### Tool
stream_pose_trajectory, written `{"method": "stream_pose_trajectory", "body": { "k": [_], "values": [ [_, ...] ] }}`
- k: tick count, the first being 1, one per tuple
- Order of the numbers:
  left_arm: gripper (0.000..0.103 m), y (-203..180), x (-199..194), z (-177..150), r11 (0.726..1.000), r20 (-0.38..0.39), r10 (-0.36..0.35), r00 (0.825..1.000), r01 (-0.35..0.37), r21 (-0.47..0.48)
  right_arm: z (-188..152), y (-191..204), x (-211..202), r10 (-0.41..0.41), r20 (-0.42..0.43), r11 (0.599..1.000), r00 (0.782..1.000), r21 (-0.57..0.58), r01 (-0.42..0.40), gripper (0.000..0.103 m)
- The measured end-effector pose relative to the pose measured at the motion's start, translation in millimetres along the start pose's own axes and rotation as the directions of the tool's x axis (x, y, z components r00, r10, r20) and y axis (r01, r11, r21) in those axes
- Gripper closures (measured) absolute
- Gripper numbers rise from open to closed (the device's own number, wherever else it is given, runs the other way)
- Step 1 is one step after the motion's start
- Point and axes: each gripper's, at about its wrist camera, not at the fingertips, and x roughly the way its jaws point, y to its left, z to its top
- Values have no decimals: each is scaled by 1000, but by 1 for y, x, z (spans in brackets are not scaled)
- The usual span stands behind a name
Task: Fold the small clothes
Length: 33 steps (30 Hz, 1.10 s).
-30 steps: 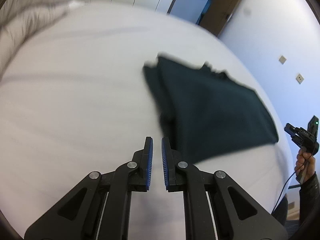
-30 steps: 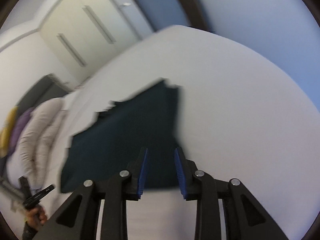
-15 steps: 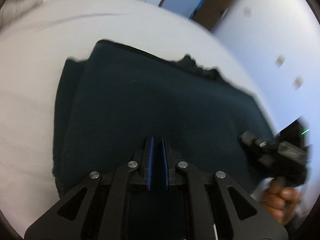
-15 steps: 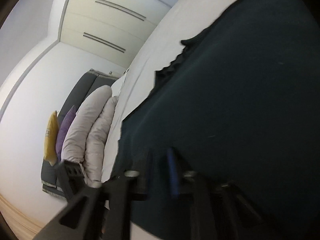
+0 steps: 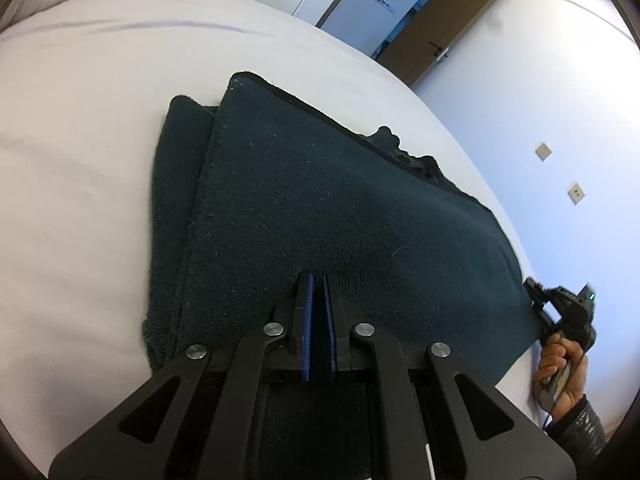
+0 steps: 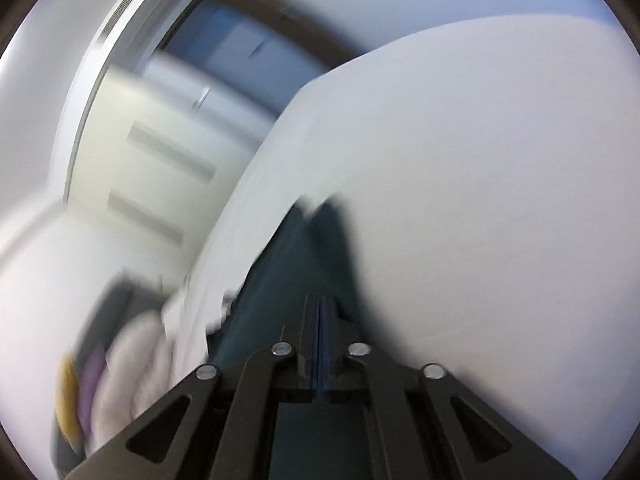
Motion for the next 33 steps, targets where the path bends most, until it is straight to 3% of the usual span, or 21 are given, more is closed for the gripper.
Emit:
{"method": "stream_pose_trajectory", "body": {
  "k": [2, 4, 7, 11, 13, 15, 17, 19, 21, 29, 33],
  "values": [
    [95, 2, 2, 0, 1000, 4, -6, 1000, 6, -4, 3, -8, -15, -8, 41, 998, 999, 68, 5, 88],
    [95, -1, 2, -1, 1000, 9, 5, 1000, -5, 7, -2, 10, -22, 30, 29, 1000, 999, 4, -30, 86],
    [95, -3, -1, -2, 1000, 13, 17, 1000, -17, 17, -25, 62, -10, 109, -58, 984, 992, -133, -116, 72],
    [95, -6, -1, -2, 999, 14, 25, 1000, -25, 23, -65, 125, 30, 171, -221, 931, 960, -284, -231, 60],
    [95, -8, -2, -2, 999, 15, 26, 1000, -26, 24, -84, 137, 57, 150, -286, 924, 946, -300, -238, 51],
    [95, -10, 0, -1, 999, 16, 26, 1000, -27, 25, -88, 131, 77, 114, -310, 937, 944, -282, -206, 49],
    [95, -10, 1, -1, 999, 16, 26, 1000, -27, 26, -86, 112, 95, 98, -326, 954, 940, -239, -182, 64],
    [95, -11, 1, -1, 999, 17, 26, 1000, -27, 26, -81, 96, 95, 126, -300, 957, 946, -214, -195, 88],
    [95, -10, 0, -1, 999, 17, 24, 1000, -25, 25, -78, 82, 94, 173, -293, 962, 940, -156, -226, 93],
    [95, -14, -3, 1, 998, 12, 47, 999, -47, 31, -87, 83, 82, 232, -268, 942, 935, -177, -284, 88],
    [95, -18, -4, 3, 998, 4, 60, 998, -60, 34, -90, 92, 87, 226, -265, 934, 937, -215, -286, 72]
  ]
}}
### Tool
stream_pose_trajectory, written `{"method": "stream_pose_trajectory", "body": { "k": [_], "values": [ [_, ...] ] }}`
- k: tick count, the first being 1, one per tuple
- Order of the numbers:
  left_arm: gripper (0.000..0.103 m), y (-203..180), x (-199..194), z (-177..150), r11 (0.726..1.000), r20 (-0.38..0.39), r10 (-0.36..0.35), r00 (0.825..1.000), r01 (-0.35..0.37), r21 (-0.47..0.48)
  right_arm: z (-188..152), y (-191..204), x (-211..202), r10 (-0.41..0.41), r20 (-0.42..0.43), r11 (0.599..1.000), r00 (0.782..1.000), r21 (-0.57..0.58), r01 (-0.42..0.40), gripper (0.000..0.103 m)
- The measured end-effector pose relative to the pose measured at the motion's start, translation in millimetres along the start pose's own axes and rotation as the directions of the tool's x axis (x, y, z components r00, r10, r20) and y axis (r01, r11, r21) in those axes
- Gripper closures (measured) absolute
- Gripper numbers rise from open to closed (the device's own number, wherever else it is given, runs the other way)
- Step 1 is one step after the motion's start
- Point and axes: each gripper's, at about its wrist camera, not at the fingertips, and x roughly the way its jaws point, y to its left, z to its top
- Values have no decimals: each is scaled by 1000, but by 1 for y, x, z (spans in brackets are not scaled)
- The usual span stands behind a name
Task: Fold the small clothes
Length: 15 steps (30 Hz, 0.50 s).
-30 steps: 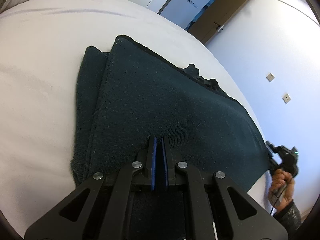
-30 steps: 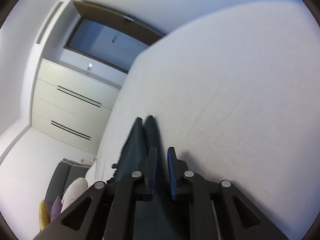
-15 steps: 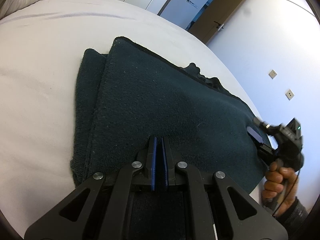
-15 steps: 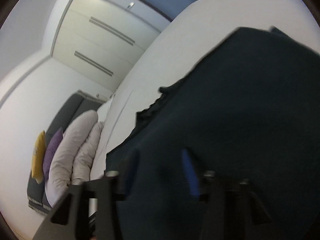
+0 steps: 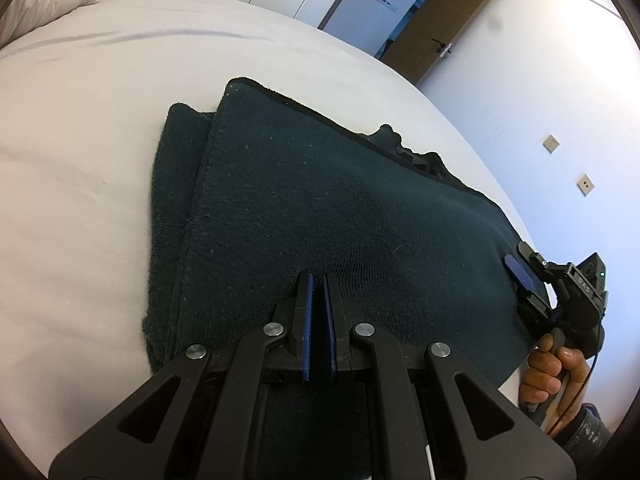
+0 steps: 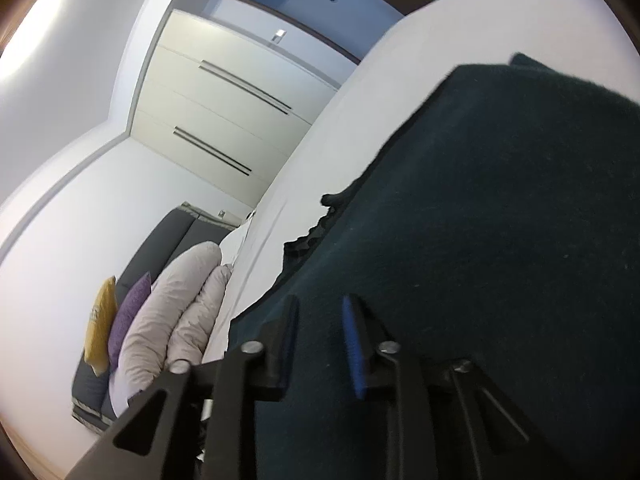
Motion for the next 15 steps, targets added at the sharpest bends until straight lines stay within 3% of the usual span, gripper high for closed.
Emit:
{"method": "stream_pose_trajectory", "body": {
  "k": [2, 6, 9, 12, 13, 15],
  "values": [
    [95, -2, -3, 1, 1000, -5, 16, 1000, -16, -4, 0, 4, 1, -15, -8, 1000, 1000, -18, 15, 67],
    [94, -11, -9, -1, 997, -3, 74, 997, -74, 21, -3, 11, -13, -37, -5, 999, 999, -30, 36, 41],
    [94, -15, -23, 0, 990, 13, 138, 990, -138, 22, -7, 25, -29, -108, 6, 992, 994, -69, 109, 28],
    [94, -4, -50, -1, 987, 70, 156, 985, -153, -53, -12, 35, -45, -125, 8, 989, 992, -84, 126, 23],
    [92, 3, -58, -2, 985, 85, 154, 984, -147, -89, -13, 38, -50, -111, 7, 991, 994, -78, 111, 23],
    [76, 22, -75, -4, 977, 109, 147, 983, -127, -171, -16, 44, -58, -93, 12, 993, 996, -73, 94, 21]
  ]
}}
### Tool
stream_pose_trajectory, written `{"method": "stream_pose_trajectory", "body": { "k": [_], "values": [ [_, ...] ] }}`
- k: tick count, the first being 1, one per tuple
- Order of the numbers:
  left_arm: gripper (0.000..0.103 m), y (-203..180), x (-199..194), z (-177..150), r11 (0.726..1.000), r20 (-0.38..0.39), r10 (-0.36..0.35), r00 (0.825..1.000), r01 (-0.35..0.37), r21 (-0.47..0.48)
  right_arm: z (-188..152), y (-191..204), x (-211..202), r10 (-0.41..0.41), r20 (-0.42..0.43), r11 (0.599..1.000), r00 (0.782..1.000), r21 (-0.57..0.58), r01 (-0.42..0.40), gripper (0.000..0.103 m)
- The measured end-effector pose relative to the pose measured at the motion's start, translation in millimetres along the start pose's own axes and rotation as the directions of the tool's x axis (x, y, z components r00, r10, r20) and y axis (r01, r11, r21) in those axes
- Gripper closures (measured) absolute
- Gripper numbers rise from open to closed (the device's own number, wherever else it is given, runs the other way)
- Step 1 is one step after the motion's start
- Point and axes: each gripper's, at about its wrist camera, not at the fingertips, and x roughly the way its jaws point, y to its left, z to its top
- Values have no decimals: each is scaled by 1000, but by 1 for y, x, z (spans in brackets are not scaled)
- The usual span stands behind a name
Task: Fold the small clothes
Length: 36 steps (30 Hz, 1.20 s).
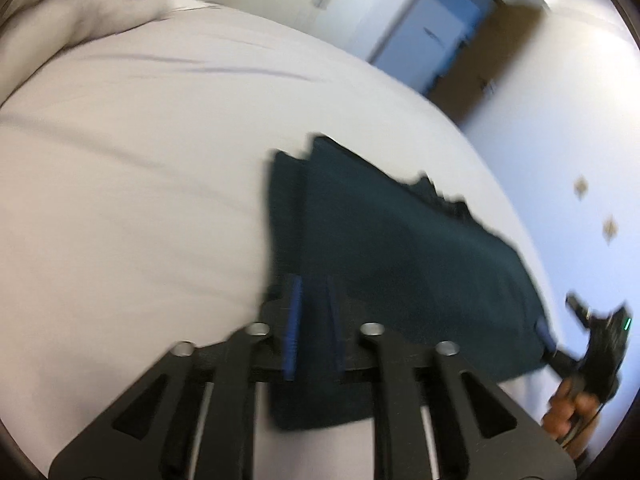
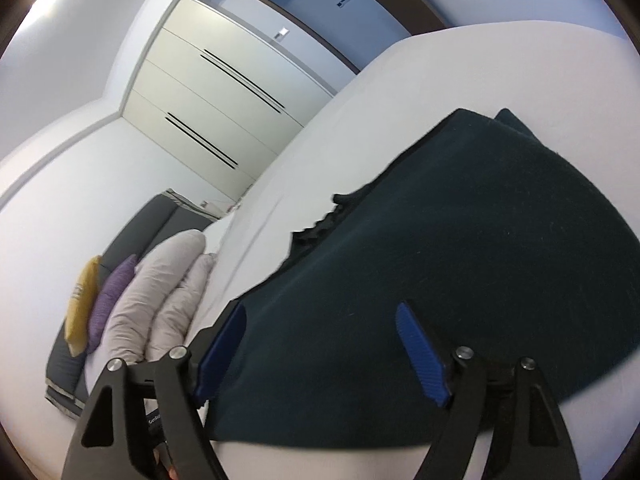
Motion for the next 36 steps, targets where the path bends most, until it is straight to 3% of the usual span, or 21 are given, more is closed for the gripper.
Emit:
{"method": "stream_pose_trajectory", "body": {
  "k": [2, 3, 6, 8, 10, 12, 18, 21, 23, 25, 27, 29, 31, 36],
  "values": [
    [30, 18, -6, 1, 998, 1, -3, 1000, 3, -69, -1, 6, -1, 10, -20, 1000, 1000, -7, -10, 19],
    [28, 24, -7, 3, 995, 8, -10, 1000, 11, -97, -2, 10, 1, 14, -41, 1000, 999, -11, -15, 19],
    [28, 48, -1, 7, 965, -41, -147, 988, 134, -227, -3, 22, 10, 37, -84, 999, 996, -27, -40, 19],
    [28, 55, 18, 9, 915, -103, -281, 954, 234, -329, -4, 29, 16, 55, -100, 998, 993, -33, -58, 19],
    [28, 51, 36, 15, 896, -149, -344, 927, 276, -347, -5, 33, 23, 62, -120, 997, 991, -35, -66, 19],
    [29, 49, 48, 18, 898, -181, -344, 922, 266, -352, -8, 35, 28, 65, -136, 997, 989, -37, -71, 19],
    [30, 48, 85, 36, 869, -269, -400, 876, 270, -414, -13, 37, 38, 69, -179, 997, 981, -31, -76, 19],
    [30, 57, 101, 44, 825, -269, -450, 852, 281, -490, -14, 41, 43, 72, -197, 996, 978, -39, -81, 19],
    [30, 63, 105, 49, 817, -265, -462, 846, 289, -500, -15, 44, 47, 78, -206, 995, 976, -42, -88, 19],
    [34, 57, 105, 48, 829, -267, -452, 851, 289, -480, -16, 48, 52, 85, -214, 995, 973, -41, -96, 19],
    [46, 52, 107, 47, 838, -267, -445, 855, 291, -462, -17, 53, 59, 87, -226, 994, 970, -44, -100, 19],
    [76, 55, 113, 41, 832, -274, -446, 852, 282, -477, -17, 59, 65, 85, -237, 993, 968, -56, -101, 19],
    [80, 62, 117, 35, 809, -256, -466, 847, 291, -510, -17, 67, 73, 77, -255, 992, 964, -80, -101, 19],
    [84, 57, 114, 36, 825, -250, -453, 856, 297, -481, -14, 81, 104, 38, -321, 988, 946, -129, -83, 19]
  ]
}}
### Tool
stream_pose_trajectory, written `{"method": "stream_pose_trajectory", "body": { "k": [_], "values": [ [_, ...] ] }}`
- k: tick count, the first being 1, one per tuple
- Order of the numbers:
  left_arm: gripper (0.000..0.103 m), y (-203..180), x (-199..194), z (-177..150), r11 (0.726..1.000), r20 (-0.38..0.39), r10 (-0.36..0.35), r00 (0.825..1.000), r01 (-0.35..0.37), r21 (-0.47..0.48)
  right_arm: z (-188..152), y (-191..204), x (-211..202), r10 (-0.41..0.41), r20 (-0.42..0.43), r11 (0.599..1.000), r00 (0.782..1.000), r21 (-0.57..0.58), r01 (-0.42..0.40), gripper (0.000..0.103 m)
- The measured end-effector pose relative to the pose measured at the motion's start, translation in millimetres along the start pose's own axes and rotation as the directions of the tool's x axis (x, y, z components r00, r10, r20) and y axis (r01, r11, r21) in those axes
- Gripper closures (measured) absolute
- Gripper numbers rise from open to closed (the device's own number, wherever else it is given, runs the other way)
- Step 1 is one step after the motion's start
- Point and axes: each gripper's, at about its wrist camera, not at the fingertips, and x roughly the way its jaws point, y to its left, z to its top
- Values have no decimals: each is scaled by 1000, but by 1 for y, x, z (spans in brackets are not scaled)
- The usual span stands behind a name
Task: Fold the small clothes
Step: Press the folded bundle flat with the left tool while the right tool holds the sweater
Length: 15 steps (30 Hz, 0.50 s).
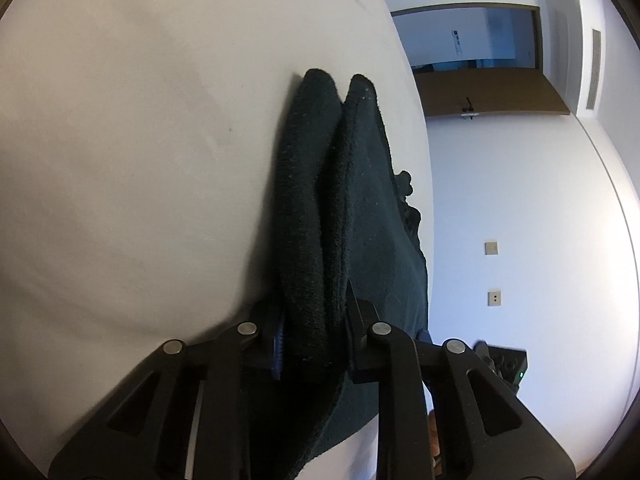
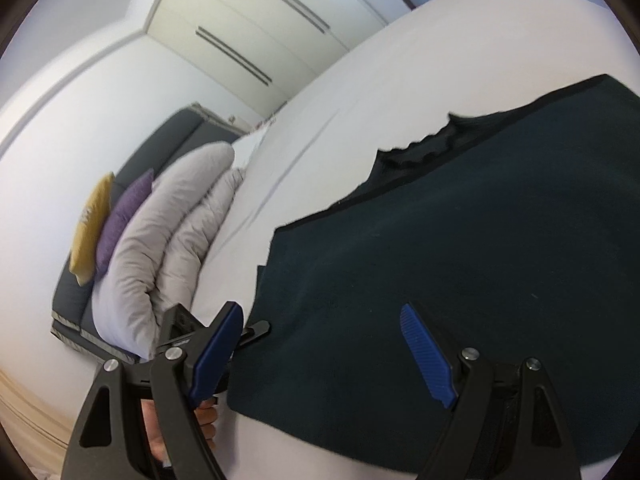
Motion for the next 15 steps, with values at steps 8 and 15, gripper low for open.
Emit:
{"method": "stream_pose_trajectory", "body": {
  "k": [8, 15],
  "values": [
    [87, -78, -19, -21, 955, 113, 137, 984, -161, 250, 5, -17, 31, -1, -103, 999, 995, 33, 4, 20],
    [87, -179, 66, -97, 767, 183, 277, 943, -332, 549, 44, -50, -5, 163, -79, 971, 983, 189, -146, 20]
  ]
}}
